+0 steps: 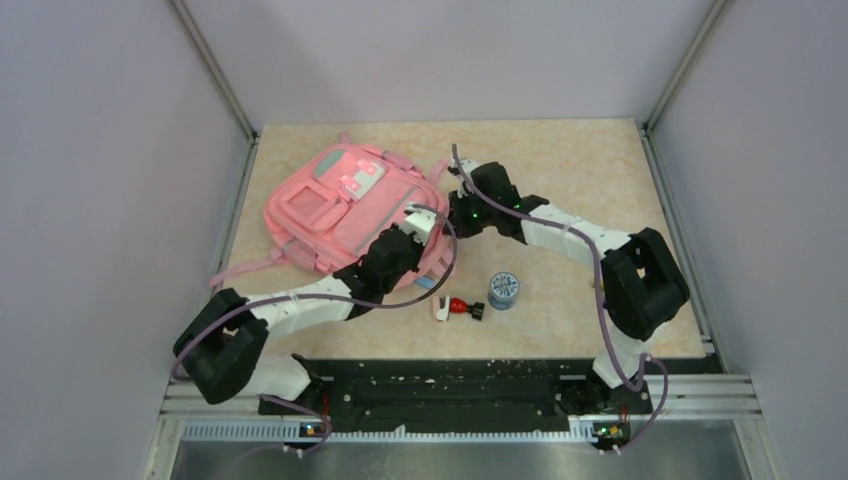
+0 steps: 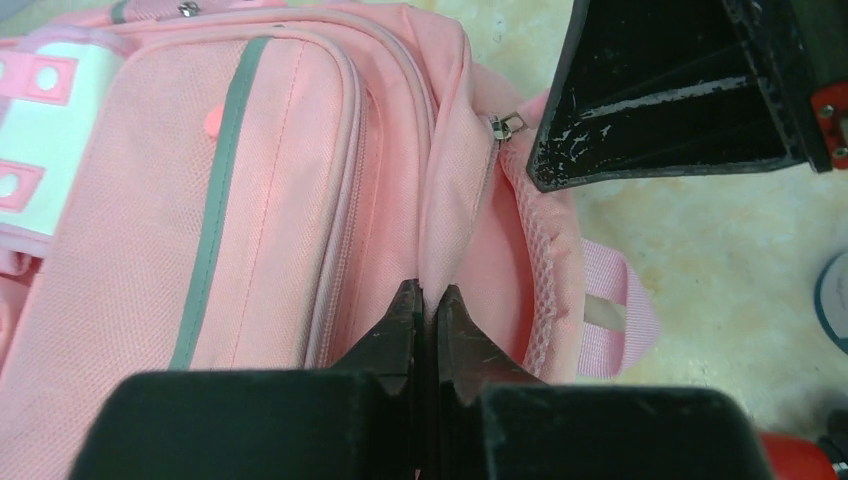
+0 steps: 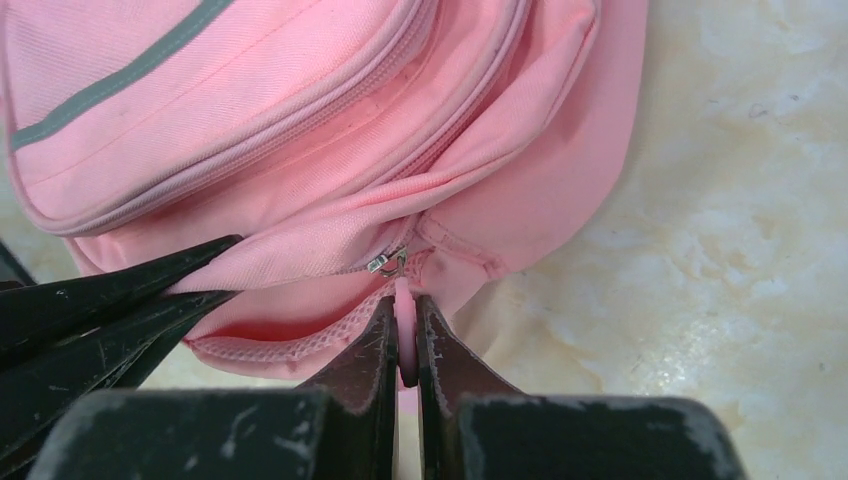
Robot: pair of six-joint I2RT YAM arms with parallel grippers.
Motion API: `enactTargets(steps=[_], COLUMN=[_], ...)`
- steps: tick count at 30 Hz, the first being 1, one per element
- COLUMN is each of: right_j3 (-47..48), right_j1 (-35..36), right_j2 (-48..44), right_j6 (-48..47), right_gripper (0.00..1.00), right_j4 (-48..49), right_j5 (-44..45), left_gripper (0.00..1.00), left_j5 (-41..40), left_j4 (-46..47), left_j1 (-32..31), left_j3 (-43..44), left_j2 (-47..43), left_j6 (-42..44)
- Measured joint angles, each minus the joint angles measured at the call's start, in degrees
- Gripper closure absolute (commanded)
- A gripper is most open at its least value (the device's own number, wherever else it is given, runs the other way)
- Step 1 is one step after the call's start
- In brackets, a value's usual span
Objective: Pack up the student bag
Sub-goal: Zip the student bag at the center of the board.
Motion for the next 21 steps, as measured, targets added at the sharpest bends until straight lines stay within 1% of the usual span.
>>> enactTargets(steps=[5,10,14,21], right_j3=[2.12,3.23,3.32,3.21], right_j1=[-0.31,-0.33,-0.39,-1.20], right_j2=[-1.88,-3.50,-4.13,-7.58], right_j6=[0.85,1.11,0.70,-0.61], right_gripper=[1.00,1.00,1.00,1.00], right_j4=[-2.56,-4.09,-5.44,-8.50], right_j5=[-4.52,-8.87,-11.32,-12.61], left_gripper=[1.00,1.00,1.00,1.00], left_j5=[0.61,1.16,1.20,1.22], left_j4=[-7.19,-13.57,-16.68,-17.81], left_j1=[0.00,-0.07,-0.48,-1.03], left_j3=[-0.31,-0.37,-0.35,0.76], left_j2=[-8.87,-15.78,-17.77,-17.66], left_j6=[1.20,2.03,2.32,2.14])
